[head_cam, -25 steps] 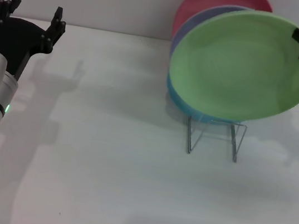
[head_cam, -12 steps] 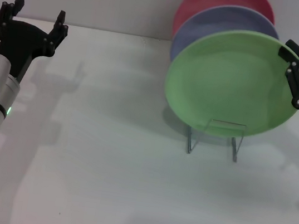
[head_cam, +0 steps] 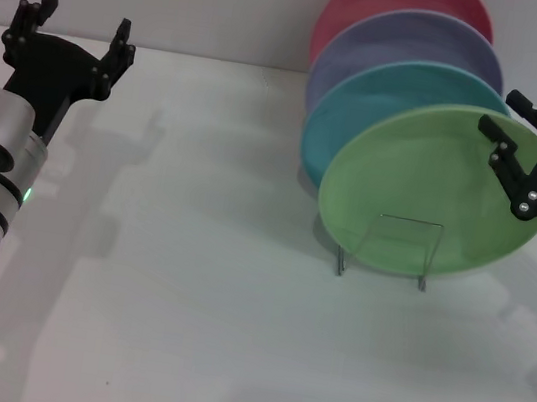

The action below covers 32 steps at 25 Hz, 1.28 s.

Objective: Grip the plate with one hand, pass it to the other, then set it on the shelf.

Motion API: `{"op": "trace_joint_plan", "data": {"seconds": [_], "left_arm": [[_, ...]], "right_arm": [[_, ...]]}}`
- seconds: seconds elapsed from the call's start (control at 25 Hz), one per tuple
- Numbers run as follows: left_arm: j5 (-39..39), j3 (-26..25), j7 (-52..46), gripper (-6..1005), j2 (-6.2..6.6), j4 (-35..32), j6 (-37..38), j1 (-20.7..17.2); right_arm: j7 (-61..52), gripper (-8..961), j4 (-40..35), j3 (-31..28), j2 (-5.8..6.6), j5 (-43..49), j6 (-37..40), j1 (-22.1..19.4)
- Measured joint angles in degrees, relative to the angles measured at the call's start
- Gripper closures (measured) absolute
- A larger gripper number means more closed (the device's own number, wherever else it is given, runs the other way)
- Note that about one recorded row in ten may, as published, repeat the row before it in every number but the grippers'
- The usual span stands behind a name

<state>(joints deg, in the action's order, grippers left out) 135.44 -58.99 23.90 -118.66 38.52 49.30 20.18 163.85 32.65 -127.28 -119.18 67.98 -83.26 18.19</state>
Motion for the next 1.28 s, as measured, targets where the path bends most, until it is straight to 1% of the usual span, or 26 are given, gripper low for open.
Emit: {"op": "trace_joint_plan", "data": {"seconds": [0.12, 0.32, 0.48, 0.72, 0.92, 1.12, 1.28], "left_arm": [[0.0, 0.4, 0.0, 172, -0.05, -0.5, 0.0, 0.5], [0.0, 0.7, 0.0, 172, -0.08, -0.5, 0.6, 0.2], [0.0, 1.3, 0.0, 172, -0.04, -0.5, 2.3, -0.3], [0.0, 1.4, 0.0, 172, 0.05, -0.5, 2.7, -0.3], [0.0, 1.4, 0.0, 172, 0.21, -0.6, 3.0, -0.2], [0.0, 1.4, 0.0, 172, 0.28, -1.0, 3.0, 0.1], [0.0, 1.5, 0.0, 172, 0.25, -1.2, 3.0, 0.2]], "right_arm": [[0.2, 757, -0.2, 0.0, -0.03, 0.0, -1.3, -0.3], [0.2, 648, -0.2, 0.0, -0.09, -0.1, -3.2, -0.8], [0.2, 455, -0.4, 0.3, -0.09, -0.1, -3.4, -0.9], [0.2, 402, -0.8, 0.8, -0.19, 0.2, -4.2, -1.4], [0.3, 331, -2.2, 0.8, -0.25, 0.3, -3.8, -1.0], [0.7, 193, -3.8, 0.8, -0.14, 0.4, -2.1, -0.4], [0.7, 194, -4.3, 1.3, -0.12, 0.6, -1.0, -0.2]]}}
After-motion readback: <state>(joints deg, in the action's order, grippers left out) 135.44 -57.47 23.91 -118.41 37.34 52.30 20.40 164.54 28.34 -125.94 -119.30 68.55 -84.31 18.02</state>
